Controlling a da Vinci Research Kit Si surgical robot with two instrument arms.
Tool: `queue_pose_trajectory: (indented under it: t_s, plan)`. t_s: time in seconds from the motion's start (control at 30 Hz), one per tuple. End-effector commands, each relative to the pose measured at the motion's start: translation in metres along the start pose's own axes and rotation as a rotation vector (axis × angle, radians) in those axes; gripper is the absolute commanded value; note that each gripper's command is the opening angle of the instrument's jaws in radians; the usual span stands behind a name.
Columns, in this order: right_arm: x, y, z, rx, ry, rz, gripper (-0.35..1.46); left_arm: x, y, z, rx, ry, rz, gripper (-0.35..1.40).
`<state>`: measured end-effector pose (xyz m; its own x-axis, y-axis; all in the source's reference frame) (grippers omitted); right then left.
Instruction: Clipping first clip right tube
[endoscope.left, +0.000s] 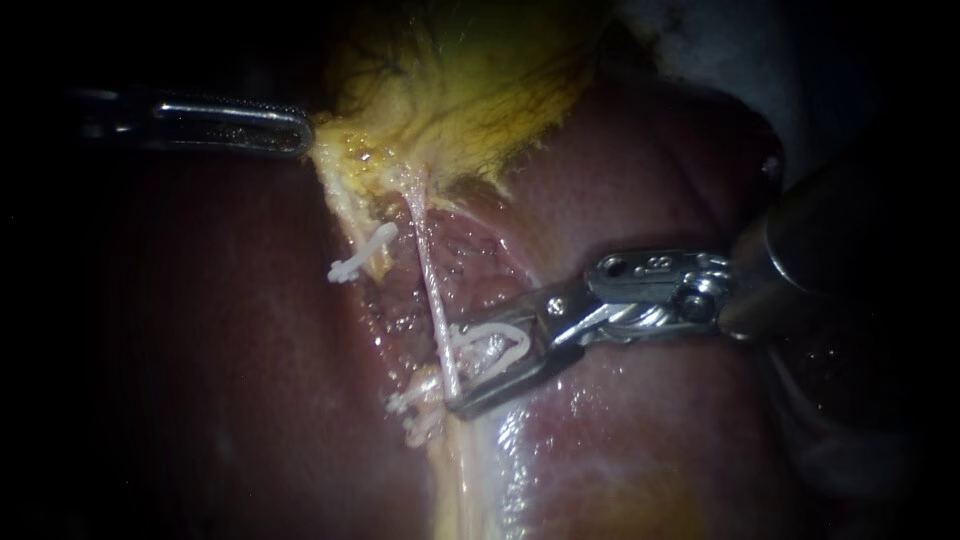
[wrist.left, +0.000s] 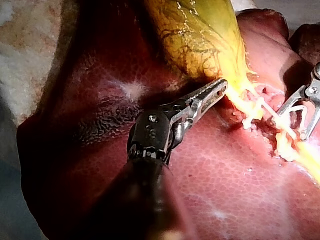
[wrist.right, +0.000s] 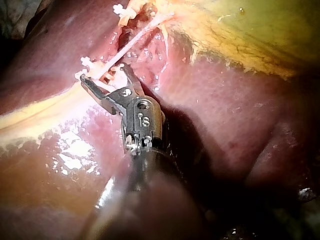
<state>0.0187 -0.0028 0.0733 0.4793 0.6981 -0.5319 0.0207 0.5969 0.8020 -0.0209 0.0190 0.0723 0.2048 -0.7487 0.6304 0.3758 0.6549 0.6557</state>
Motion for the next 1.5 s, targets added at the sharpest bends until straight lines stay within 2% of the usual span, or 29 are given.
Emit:
queue_pose_trajectory:
  t_s: [0.03,0.13,0.3,0.4,0.77,0.93,1.1,1.37,1.5]
  plan:
    - [0.0000,0.0000,0.0001,0.003,0.009,0.010,0.56,0.0000,0.0000,0.0000,0.000,0.000,0.000,-0.35]
    - [0.0002,0.0001,0.0006,0.018,0.044,0.023,0.55,0.0000,0.0000,0.0000,0.000,0.000,0.000,-0.35]
    - [0.0005,0.0002,0.0011,0.095,0.110,0.081,0.55,0.0000,0.0000,0.0000,0.000,0.000,0.000,-0.35]
    - [0.0007,0.0002,0.0013,0.141,0.135,0.103,0.54,0.0000,0.0000,0.0000,0.000,0.000,0.000,-0.35]
    - [0.0006,-0.0006,0.0016,0.275,0.168,0.157,0.53,0.0000,0.0000,0.0001,0.000,0.000,0.000,-0.35]
    - [0.0000,-0.0011,0.0021,0.324,0.178,0.170,0.53,0.0000,0.0000,0.0001,0.000,0.000,0.000,-0.35]
    - [-0.0007,-0.0013,0.0026,0.346,0.194,0.171,0.51,0.0000,0.0000,0.0001,0.000,0.000,0.000,-0.35]
    - [-0.0007,-0.0014,0.0028,0.383,0.233,0.174,0.46,0.0000,0.0000,0.0001,-0.001,0.000,0.000,-0.35]
    - [-0.0006,-0.0014,0.0029,0.397,0.238,0.173,0.43,0.0000,0.0000,0.0001,-0.001,0.000,0.000,-0.35]
